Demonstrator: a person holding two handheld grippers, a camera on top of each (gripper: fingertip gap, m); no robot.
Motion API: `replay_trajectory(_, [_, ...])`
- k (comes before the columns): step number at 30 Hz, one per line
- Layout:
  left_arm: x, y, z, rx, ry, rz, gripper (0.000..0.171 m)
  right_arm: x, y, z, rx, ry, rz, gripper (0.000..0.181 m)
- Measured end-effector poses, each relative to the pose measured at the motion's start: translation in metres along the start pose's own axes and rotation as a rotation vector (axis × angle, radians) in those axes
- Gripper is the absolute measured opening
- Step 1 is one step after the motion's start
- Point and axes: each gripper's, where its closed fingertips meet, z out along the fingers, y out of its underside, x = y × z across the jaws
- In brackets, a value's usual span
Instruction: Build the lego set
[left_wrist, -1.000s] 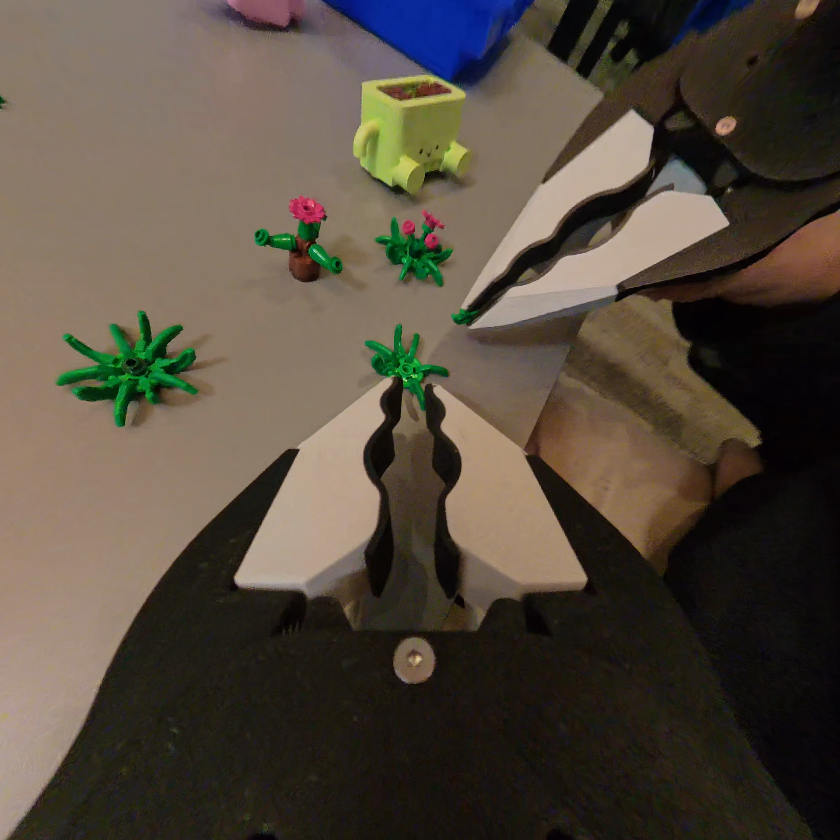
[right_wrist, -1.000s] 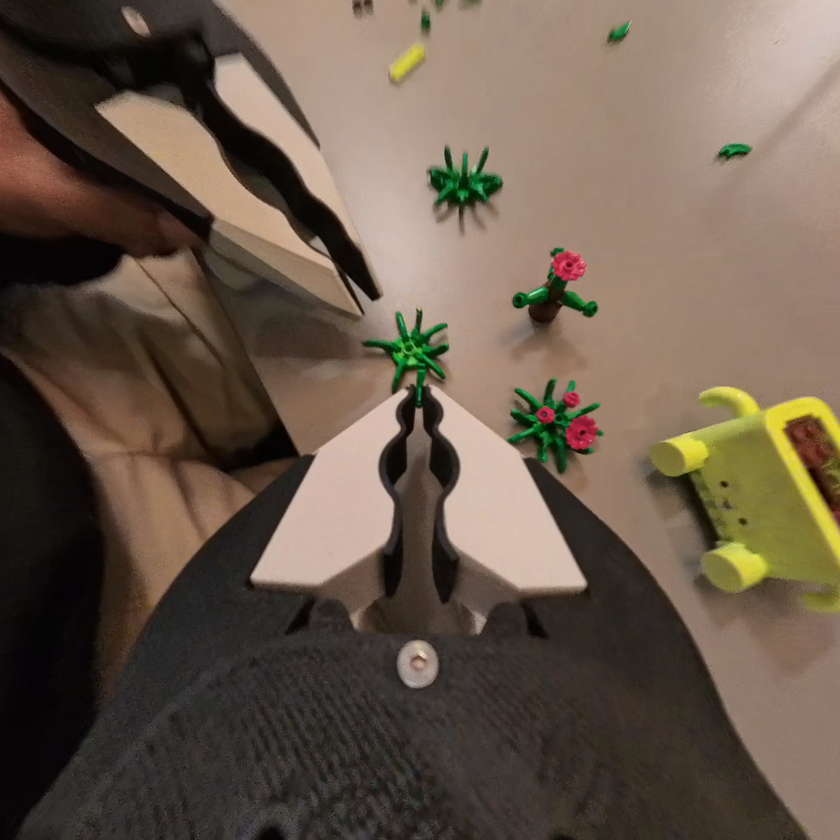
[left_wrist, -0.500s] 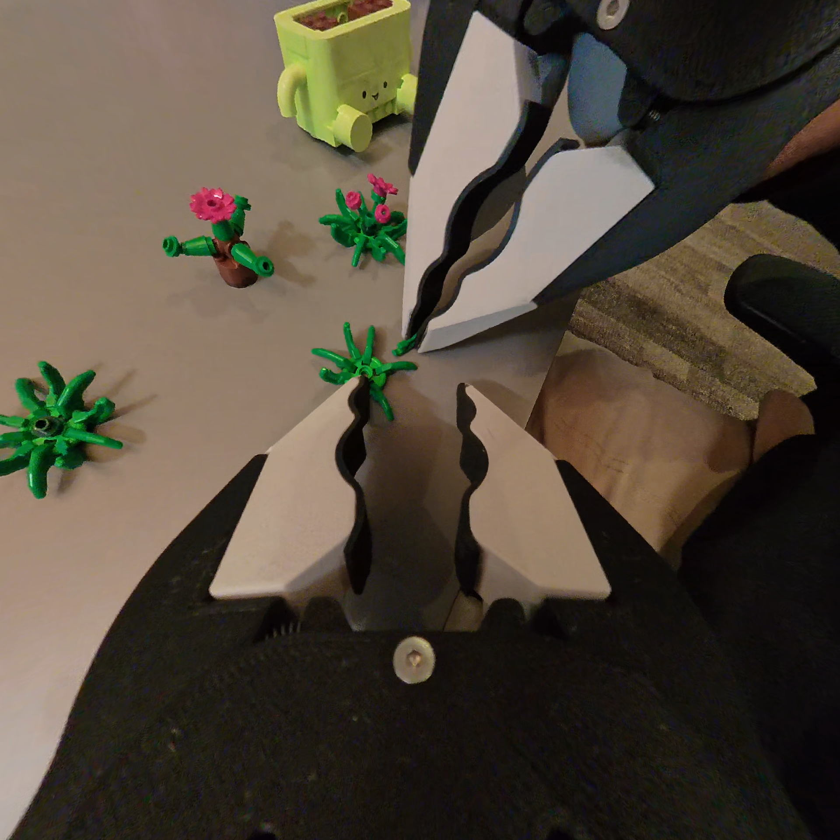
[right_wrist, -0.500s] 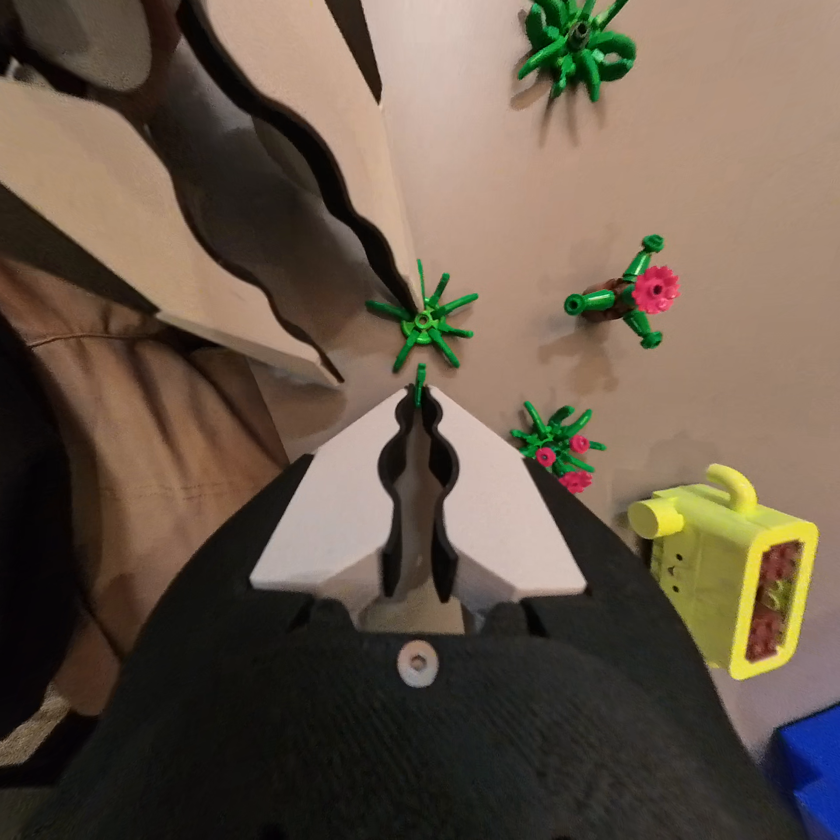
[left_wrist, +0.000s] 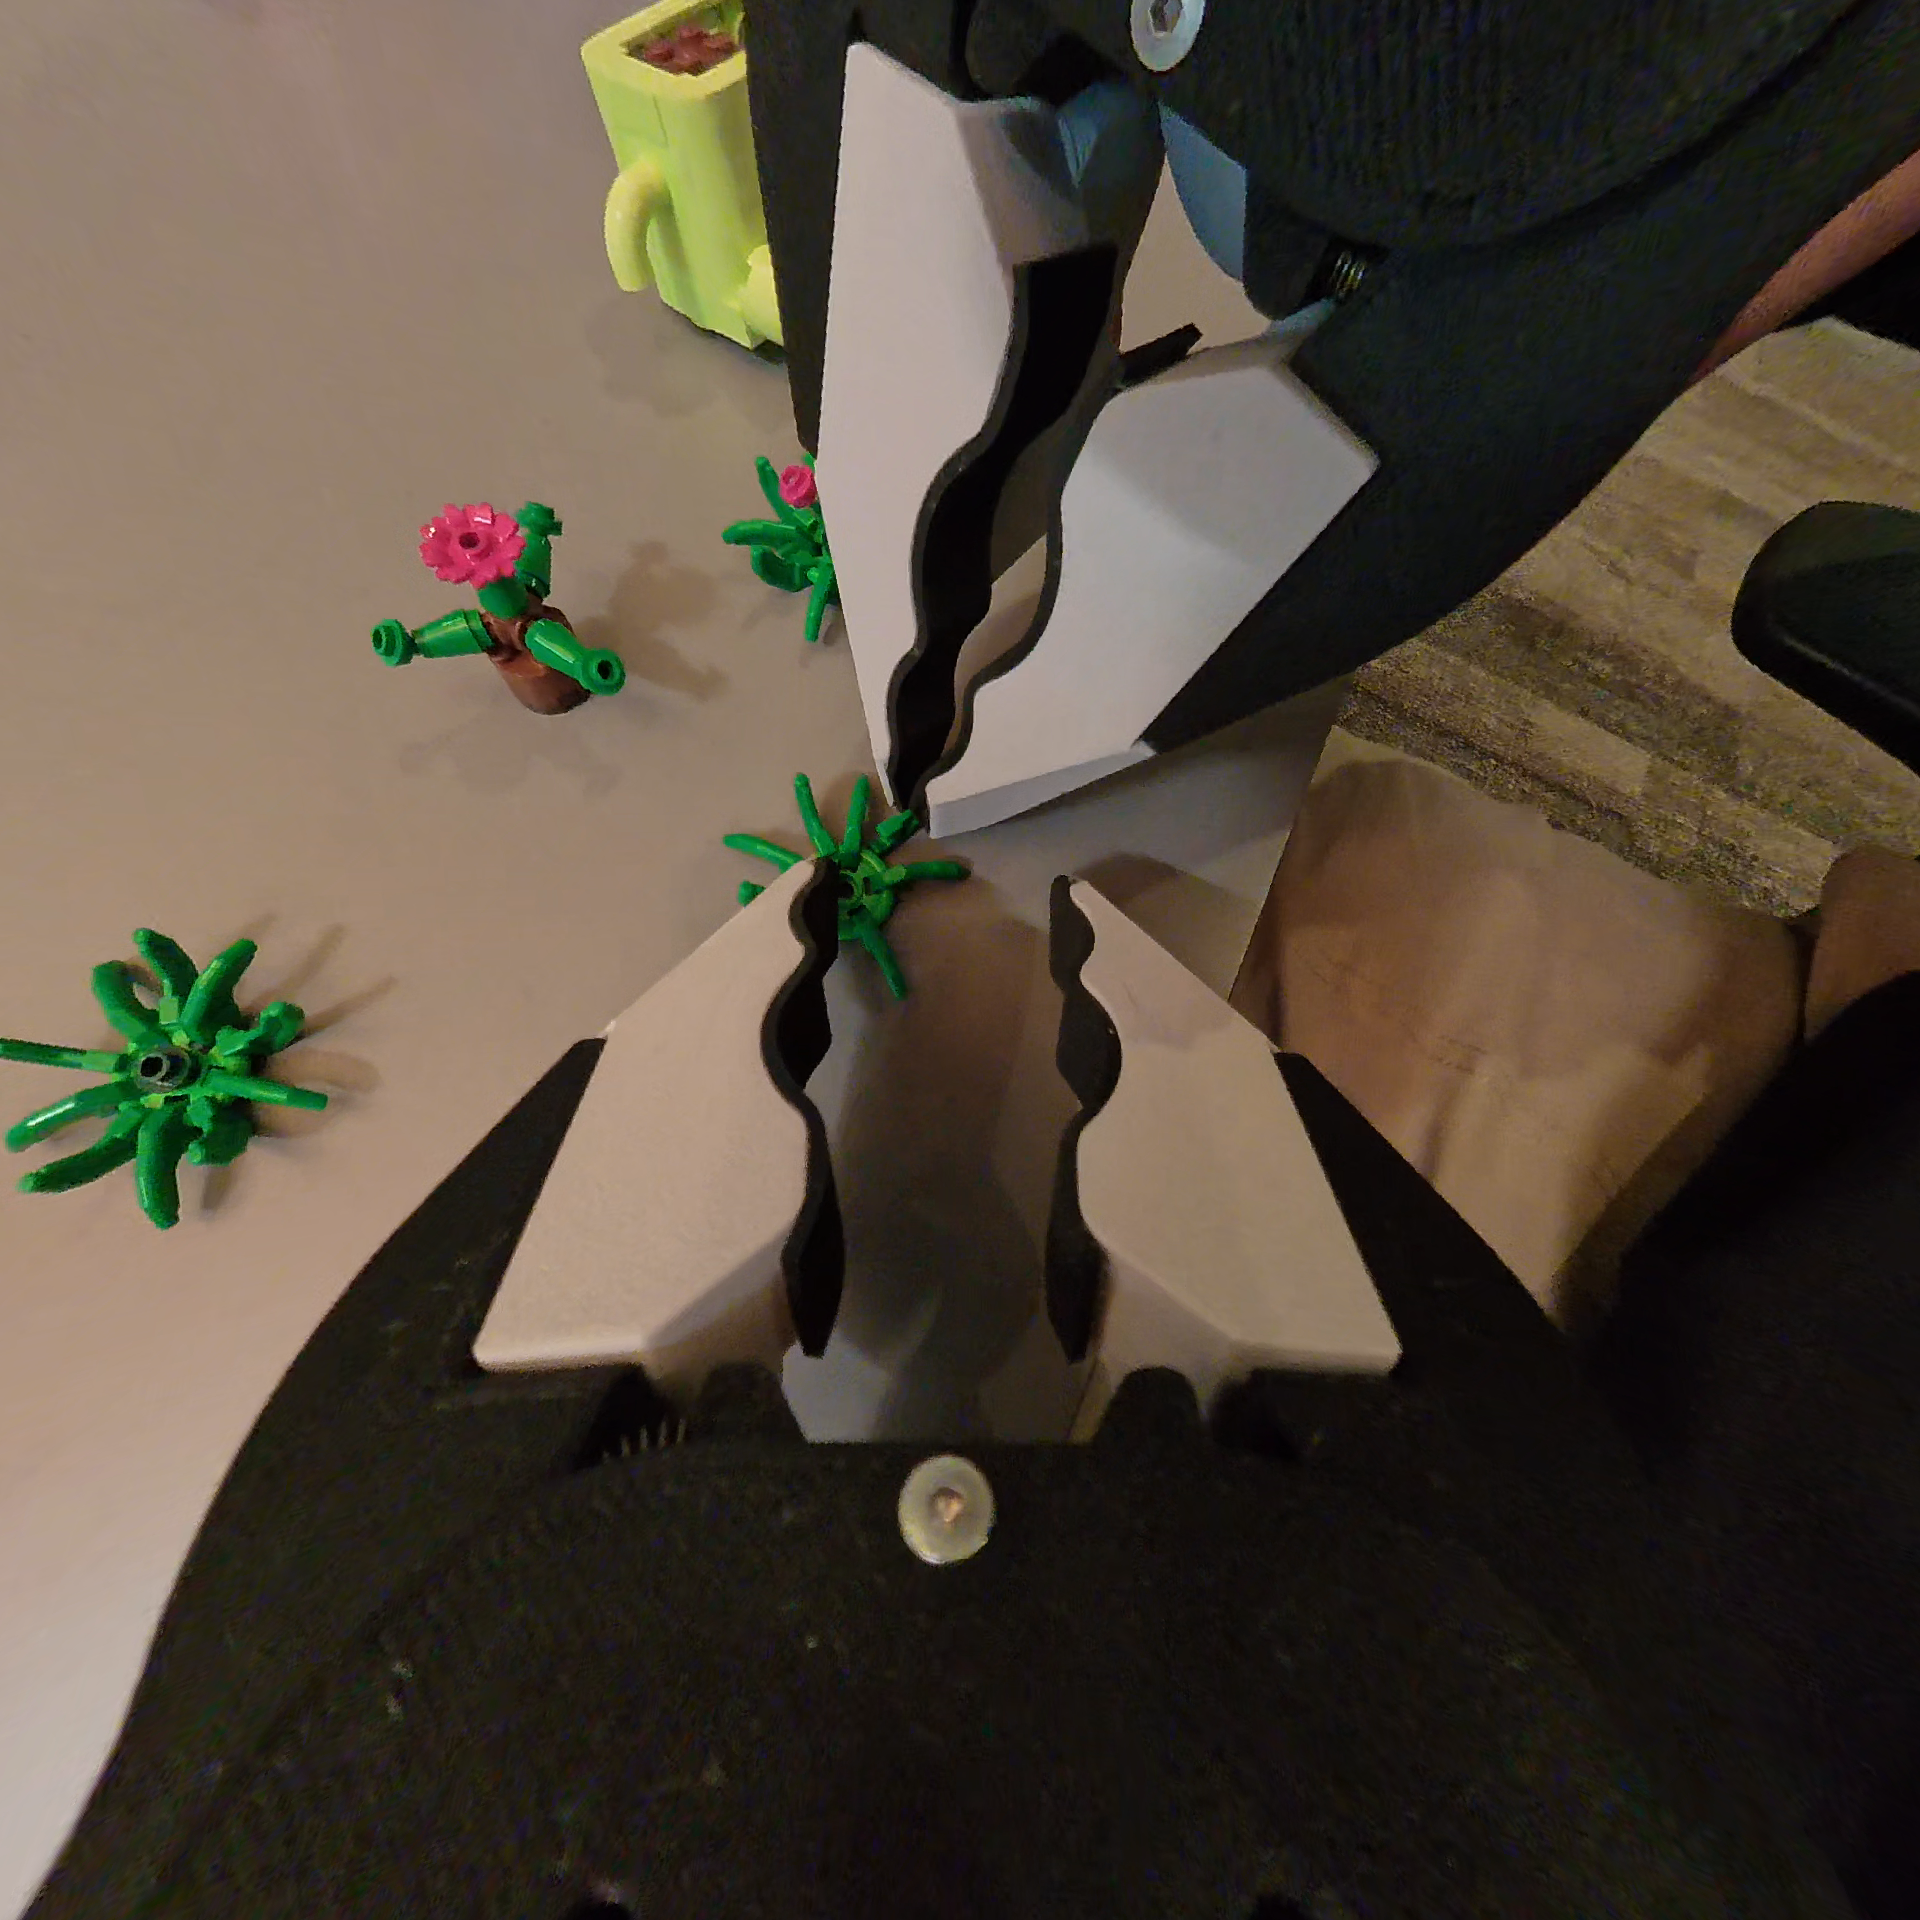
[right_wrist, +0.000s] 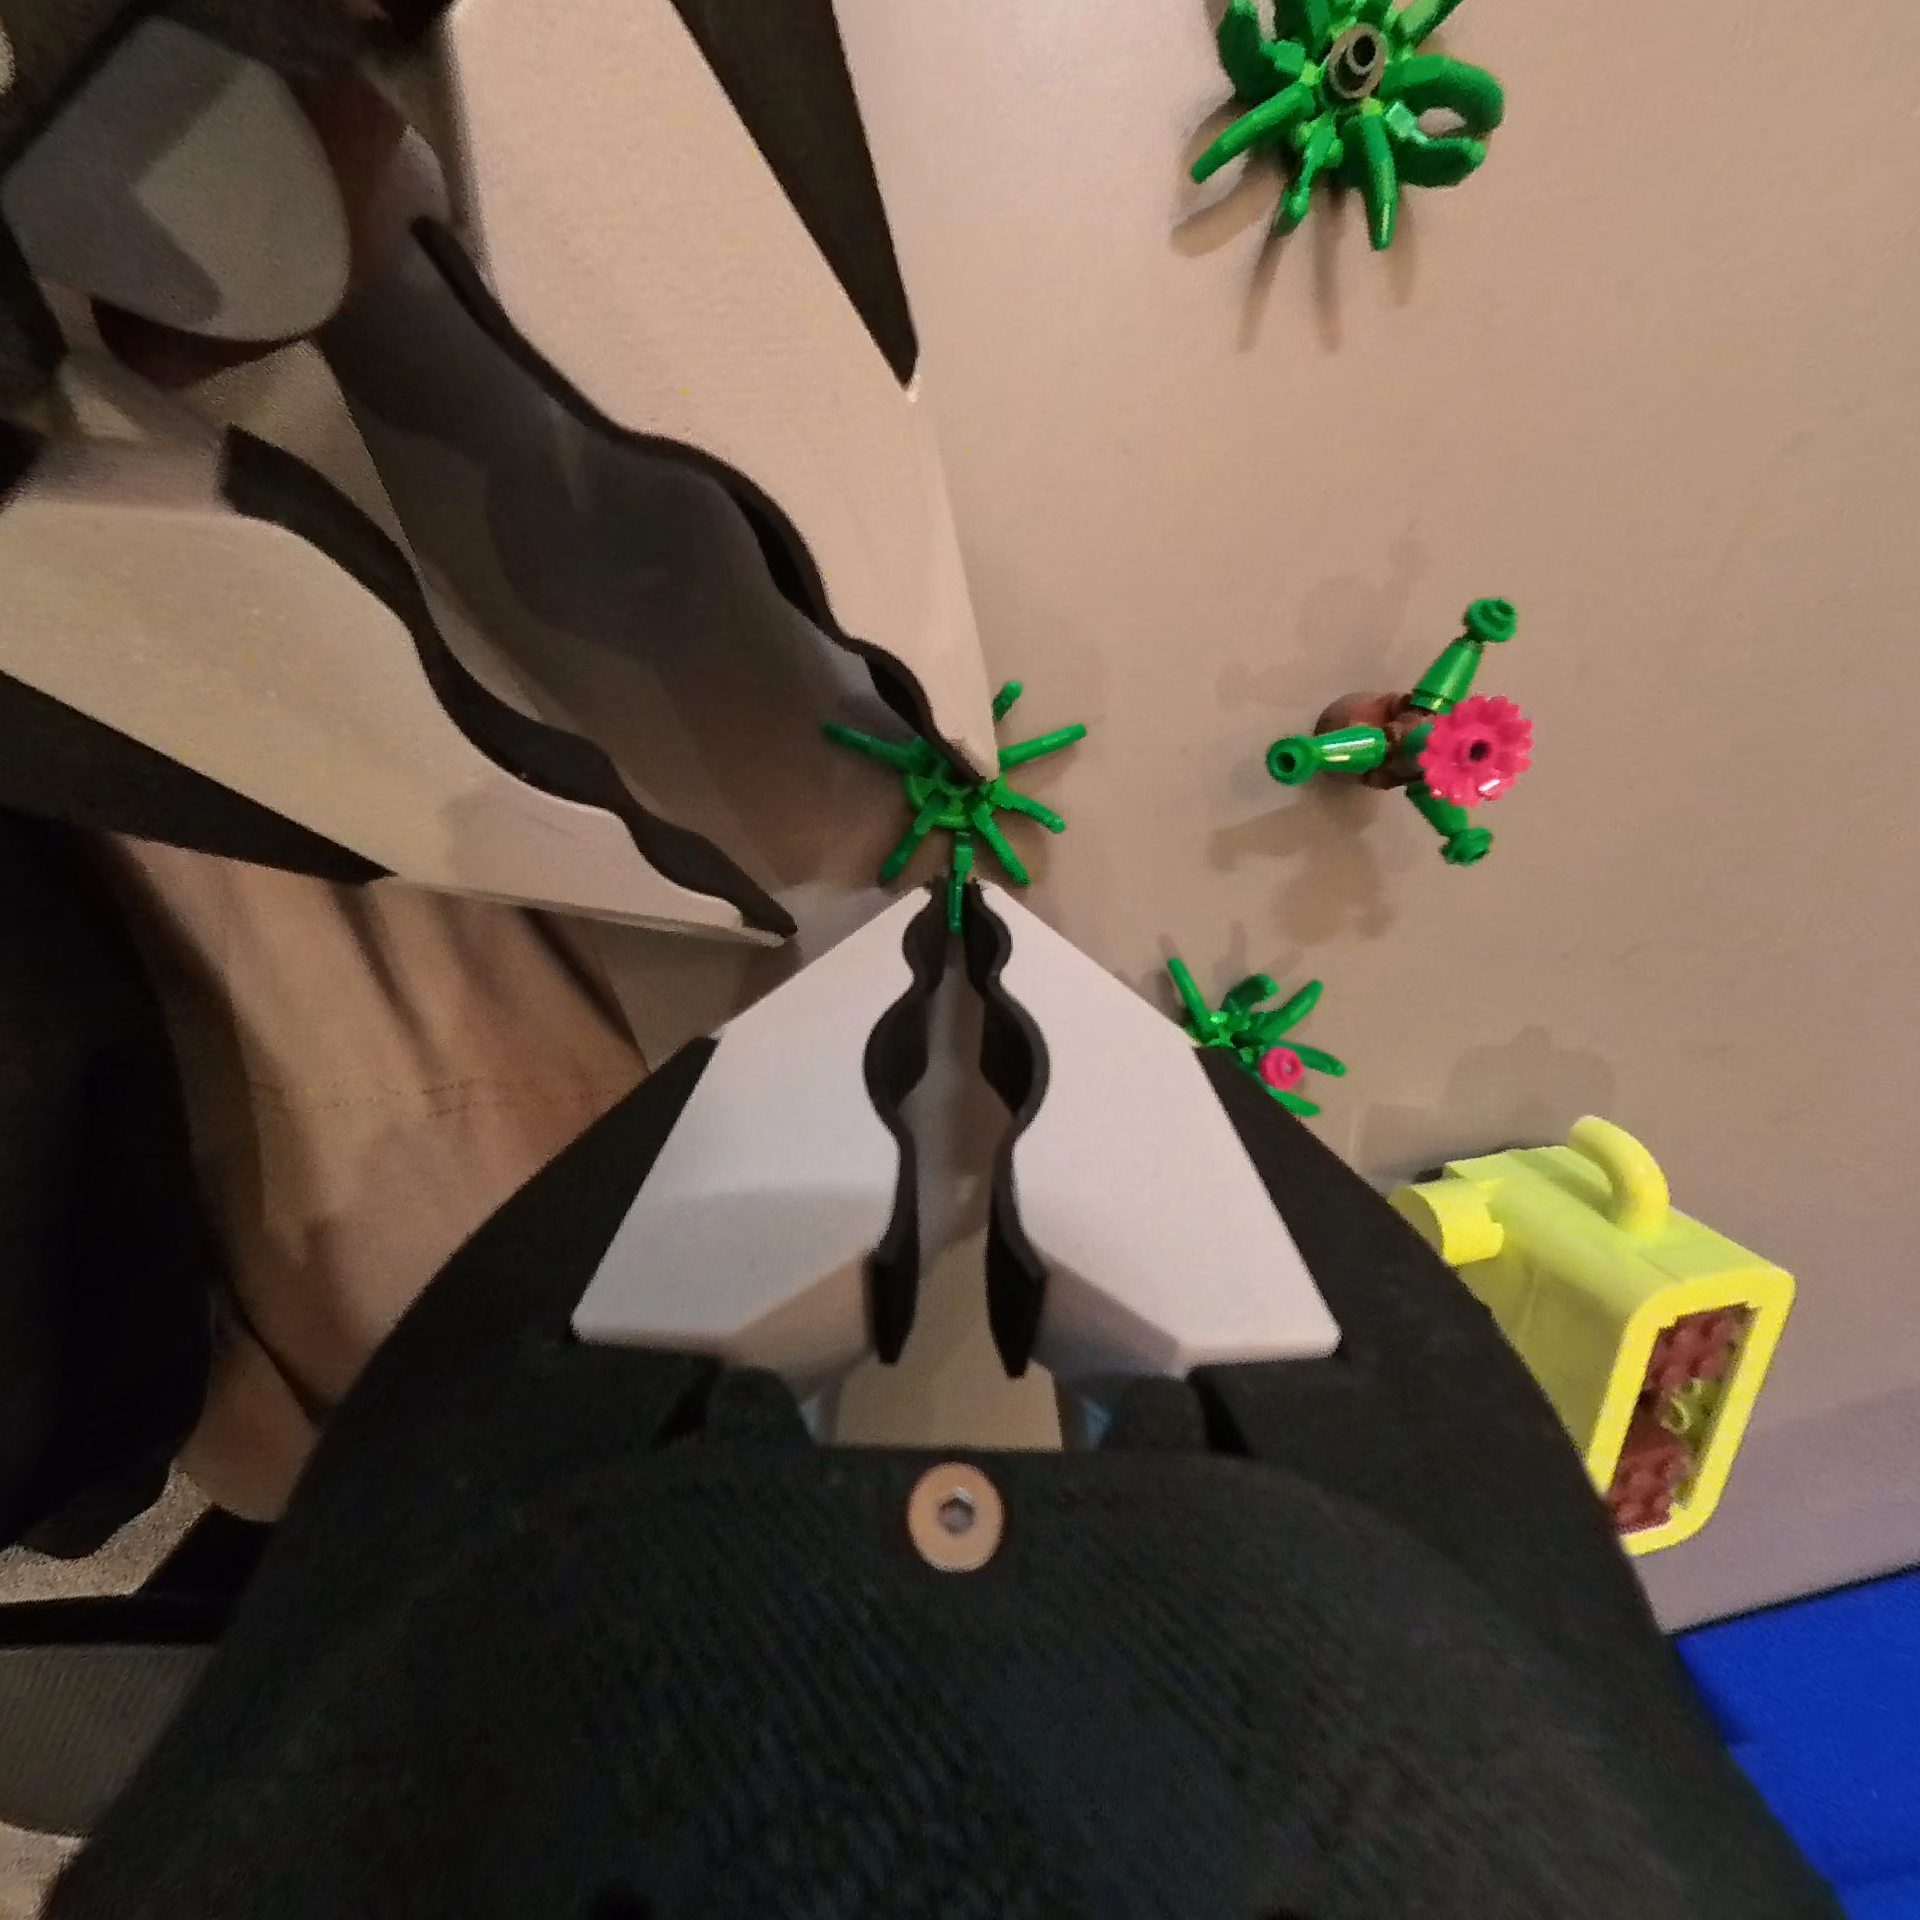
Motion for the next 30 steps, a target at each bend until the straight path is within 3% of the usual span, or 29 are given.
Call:
replay_trajectory(13, [0.017,0.010,-0.012,-0.010,0.099,-0.091,0.031,-0.024,0.001,0.000,0.058,-0.116,0.042,0.000])
replay_trajectory(20, [0.043,0.019,-0.022,-0.003,0.156,-0.126,0.035,-0.052,0.008,-0.002,0.185,-0.128,0.107,0.001])
replay_trajectory(30, [0.046,0.003,-0.044,0.163,0.027,0.035,0.034,-0.055,0.006,-0.029,0.475,-0.024,0.226,0.001])
